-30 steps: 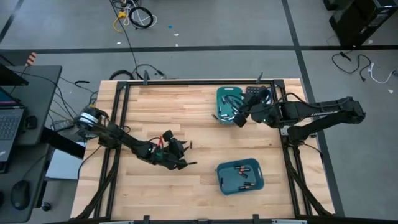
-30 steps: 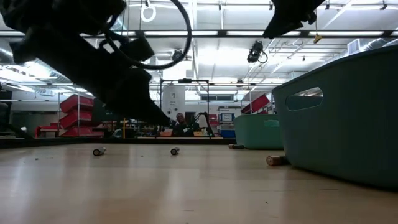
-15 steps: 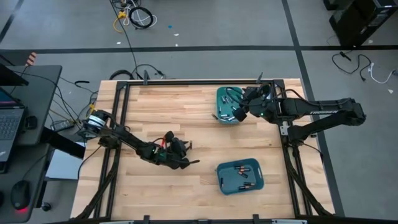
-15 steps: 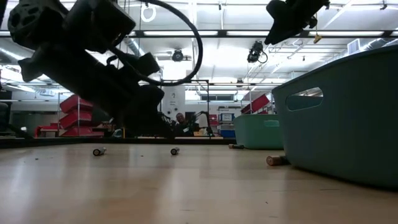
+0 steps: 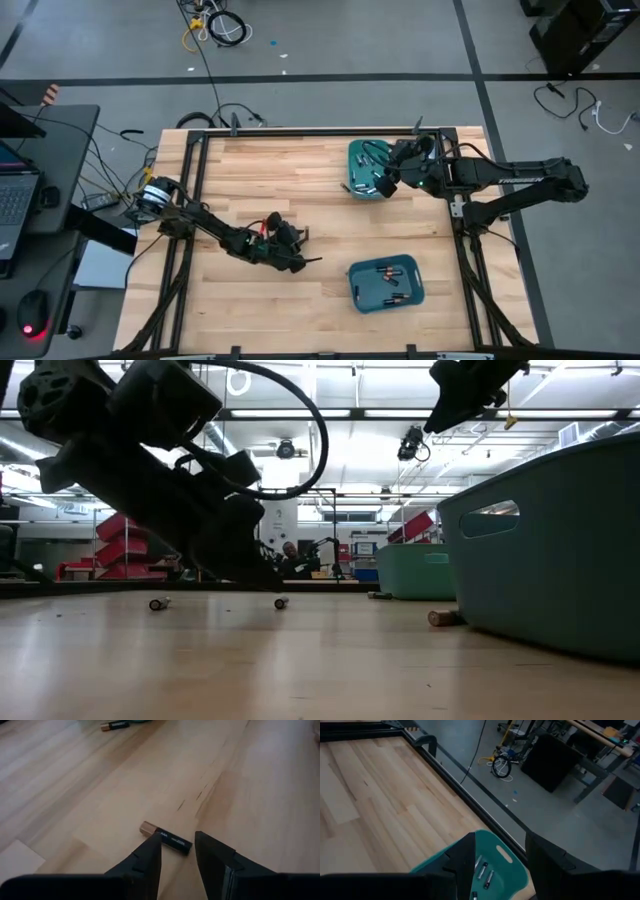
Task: Sort batteries
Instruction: Put the black battery into the blue bin
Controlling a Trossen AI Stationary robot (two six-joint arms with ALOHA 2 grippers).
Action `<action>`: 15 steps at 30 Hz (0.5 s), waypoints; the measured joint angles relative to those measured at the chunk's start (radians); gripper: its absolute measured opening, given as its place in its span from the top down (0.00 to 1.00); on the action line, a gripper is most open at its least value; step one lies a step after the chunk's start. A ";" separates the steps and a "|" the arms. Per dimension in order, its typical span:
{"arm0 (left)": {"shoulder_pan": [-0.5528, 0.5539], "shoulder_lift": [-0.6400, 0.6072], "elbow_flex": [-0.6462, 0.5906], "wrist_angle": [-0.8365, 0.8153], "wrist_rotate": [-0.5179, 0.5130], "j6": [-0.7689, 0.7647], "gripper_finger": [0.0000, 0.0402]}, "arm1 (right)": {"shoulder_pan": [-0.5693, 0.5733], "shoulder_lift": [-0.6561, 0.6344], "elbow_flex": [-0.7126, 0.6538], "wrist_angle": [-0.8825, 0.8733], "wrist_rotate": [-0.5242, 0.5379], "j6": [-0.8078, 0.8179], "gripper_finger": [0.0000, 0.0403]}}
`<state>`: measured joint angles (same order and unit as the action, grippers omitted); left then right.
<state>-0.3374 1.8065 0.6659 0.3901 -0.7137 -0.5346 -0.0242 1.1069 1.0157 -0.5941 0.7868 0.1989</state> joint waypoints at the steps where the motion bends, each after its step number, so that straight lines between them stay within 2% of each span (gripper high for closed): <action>1: 0.004 0.000 0.000 -0.004 0.009 -0.009 0.70 | 0.000 0.000 0.000 0.000 0.000 0.000 0.61; 5: 0.022 0.000 0.000 -0.038 0.054 -0.065 0.65 | 0.000 0.000 0.000 0.000 0.000 0.000 0.61; 11: 0.031 0.000 0.000 -0.044 0.046 -0.080 0.53 | 0.000 0.000 0.000 0.000 0.000 0.000 0.61; 15: 0.034 0.000 0.000 -0.045 0.029 -0.080 0.49 | 0.000 0.000 0.000 0.000 -0.001 0.000 0.61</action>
<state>-0.3036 1.8065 0.6655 0.3456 -0.6844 -0.6144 -0.0242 1.1072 1.0157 -0.5938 0.7856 0.1989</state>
